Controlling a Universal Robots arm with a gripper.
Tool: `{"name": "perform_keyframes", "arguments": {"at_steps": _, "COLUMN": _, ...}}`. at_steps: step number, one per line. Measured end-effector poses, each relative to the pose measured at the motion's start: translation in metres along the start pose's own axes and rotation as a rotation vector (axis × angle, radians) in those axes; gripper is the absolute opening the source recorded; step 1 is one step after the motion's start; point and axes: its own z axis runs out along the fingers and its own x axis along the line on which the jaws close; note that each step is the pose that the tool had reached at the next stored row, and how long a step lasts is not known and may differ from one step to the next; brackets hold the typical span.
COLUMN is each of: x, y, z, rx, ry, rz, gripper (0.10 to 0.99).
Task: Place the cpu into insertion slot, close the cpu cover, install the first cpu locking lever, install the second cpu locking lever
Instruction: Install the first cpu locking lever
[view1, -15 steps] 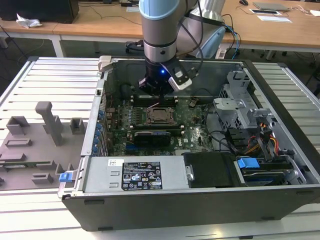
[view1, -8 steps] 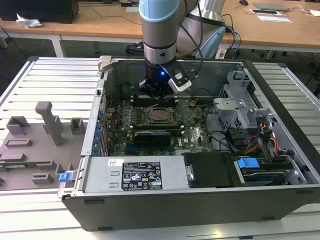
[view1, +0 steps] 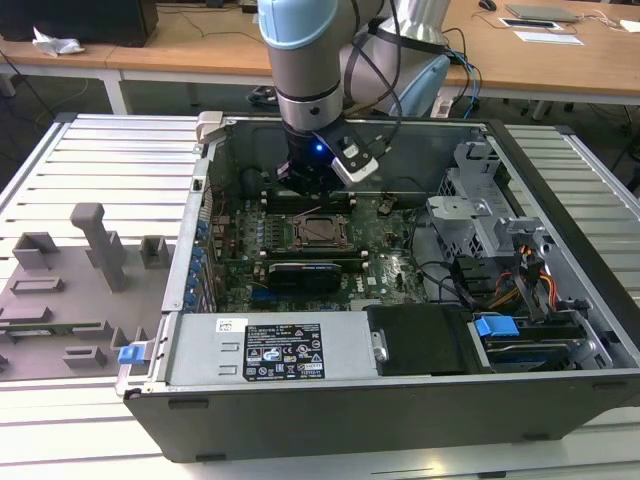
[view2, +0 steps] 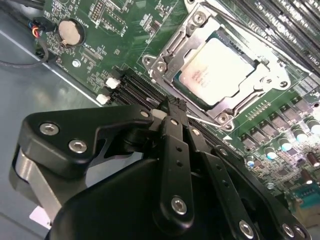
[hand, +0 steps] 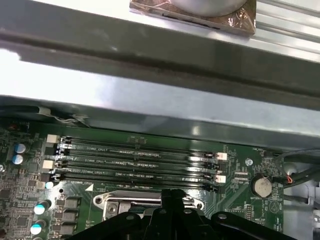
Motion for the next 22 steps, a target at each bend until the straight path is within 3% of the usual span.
{"name": "perform_keyframes", "arguments": {"at_steps": 3, "x": 0.0015, "y": 0.0001, "z": 0.0004, "rx": -0.031, "ry": -0.0070, "rz": 0.012, "gripper": 0.106}}
{"name": "perform_keyframes", "arguments": {"at_steps": 7, "x": 0.0021, "y": -0.0001, "z": 0.0021, "rx": -0.043, "ry": -0.0110, "rz": 0.023, "gripper": 0.106}}
{"name": "perform_keyframes", "arguments": {"at_steps": 16, "x": 0.0036, "y": -0.0011, "z": 0.0095, "rx": -0.024, "ry": -0.0295, "rz": 0.128, "gripper": 0.106}}
{"name": "perform_keyframes", "arguments": {"at_steps": 22, "x": 0.0037, "y": 0.0012, "z": 0.0113, "rx": -0.019, "ry": -0.0342, "rz": 0.154, "gripper": 0.106}}
